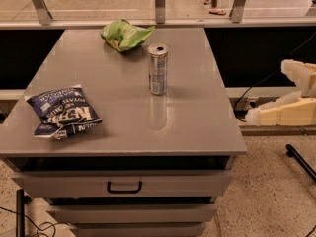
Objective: Knock redbull can over
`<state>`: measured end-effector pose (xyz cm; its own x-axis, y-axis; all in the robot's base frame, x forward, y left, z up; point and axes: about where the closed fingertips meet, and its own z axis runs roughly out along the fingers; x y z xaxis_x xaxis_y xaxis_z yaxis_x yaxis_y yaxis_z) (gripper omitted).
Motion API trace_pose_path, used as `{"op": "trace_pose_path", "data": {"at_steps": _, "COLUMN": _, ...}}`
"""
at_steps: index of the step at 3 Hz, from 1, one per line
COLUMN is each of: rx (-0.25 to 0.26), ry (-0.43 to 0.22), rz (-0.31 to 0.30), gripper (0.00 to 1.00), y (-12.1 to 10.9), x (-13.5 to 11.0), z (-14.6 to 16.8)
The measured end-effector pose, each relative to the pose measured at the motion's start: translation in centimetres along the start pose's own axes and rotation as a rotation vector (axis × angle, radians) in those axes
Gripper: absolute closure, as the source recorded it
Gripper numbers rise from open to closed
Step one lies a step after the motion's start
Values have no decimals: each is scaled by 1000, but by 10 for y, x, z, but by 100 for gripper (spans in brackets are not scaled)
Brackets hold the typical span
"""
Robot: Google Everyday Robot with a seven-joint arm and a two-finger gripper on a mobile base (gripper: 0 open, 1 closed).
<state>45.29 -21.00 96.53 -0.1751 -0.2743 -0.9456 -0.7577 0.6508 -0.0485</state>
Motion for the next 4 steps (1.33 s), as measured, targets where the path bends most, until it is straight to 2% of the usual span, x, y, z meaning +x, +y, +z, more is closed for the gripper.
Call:
{"op": "trace_pose_path", "data": {"at_steps": 1, "rx": -102, "ry": -19, "rz": -58, "gripper": 0, "y": 14, "x": -9, "z": 11}}
{"op": "trace_pose_path", "data": {"at_steps": 2, "rx": -217, "ry": -46, "rz": -152, "gripper": 0, "y": 38, "x": -18, "z": 38}}
{"op": "trace_pose_path", "data": {"at_steps": 3, "rx": -260, "ry": -73, "rz": -195, "gripper": 0, "y": 50, "x": -14, "z": 69}}
{"op": "trace_pose_path", "data": {"at_steps": 4, "rx": -230, "ry": -90, "rz": -184, "gripper": 0, "y": 53, "x": -17, "z": 101}}
